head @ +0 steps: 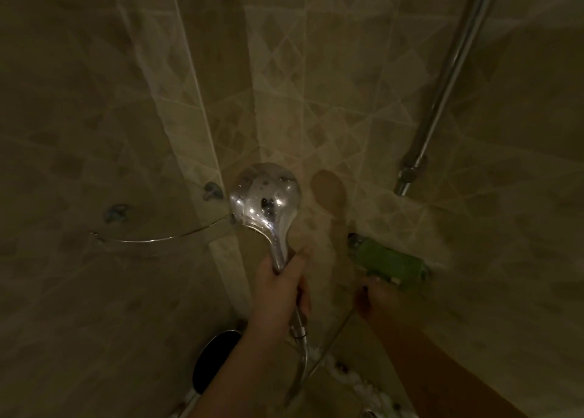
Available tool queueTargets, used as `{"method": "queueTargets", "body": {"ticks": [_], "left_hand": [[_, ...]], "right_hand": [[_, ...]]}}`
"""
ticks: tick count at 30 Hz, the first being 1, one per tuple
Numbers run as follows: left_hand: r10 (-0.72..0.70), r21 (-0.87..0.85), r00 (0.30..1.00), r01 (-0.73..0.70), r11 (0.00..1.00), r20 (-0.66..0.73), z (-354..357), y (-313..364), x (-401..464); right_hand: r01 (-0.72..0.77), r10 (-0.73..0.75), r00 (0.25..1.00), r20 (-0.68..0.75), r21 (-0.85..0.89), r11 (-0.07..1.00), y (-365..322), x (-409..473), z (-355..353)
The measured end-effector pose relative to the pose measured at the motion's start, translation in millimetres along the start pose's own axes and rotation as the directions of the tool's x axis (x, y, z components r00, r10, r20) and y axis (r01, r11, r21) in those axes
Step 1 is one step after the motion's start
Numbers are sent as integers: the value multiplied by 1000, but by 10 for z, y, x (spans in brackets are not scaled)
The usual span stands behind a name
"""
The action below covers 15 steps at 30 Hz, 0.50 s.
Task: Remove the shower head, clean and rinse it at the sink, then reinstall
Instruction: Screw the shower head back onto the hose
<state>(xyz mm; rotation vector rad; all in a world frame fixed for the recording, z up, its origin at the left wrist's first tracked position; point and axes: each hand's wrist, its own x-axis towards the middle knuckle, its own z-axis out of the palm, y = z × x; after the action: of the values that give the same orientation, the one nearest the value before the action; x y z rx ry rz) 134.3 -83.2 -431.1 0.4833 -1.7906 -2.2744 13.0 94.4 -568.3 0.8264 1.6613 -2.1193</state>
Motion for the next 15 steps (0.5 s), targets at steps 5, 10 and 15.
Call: {"method": "queueTargets", "body": {"ticks": [5,10,15], "left_hand": [[-95,-155,996,93,983,0,-130,-62,-75],[-87,-151,993,99,984,85,-235,-81,-169],[-76,-114,995,82,990,60,-251,-131,-227]], "right_hand": [[-117,129,987,-91,126,985,202,99,105],[-123,111,991,73,187,975,246,98,62],[-52,74,996,-49,348,936,310,198,182]]}}
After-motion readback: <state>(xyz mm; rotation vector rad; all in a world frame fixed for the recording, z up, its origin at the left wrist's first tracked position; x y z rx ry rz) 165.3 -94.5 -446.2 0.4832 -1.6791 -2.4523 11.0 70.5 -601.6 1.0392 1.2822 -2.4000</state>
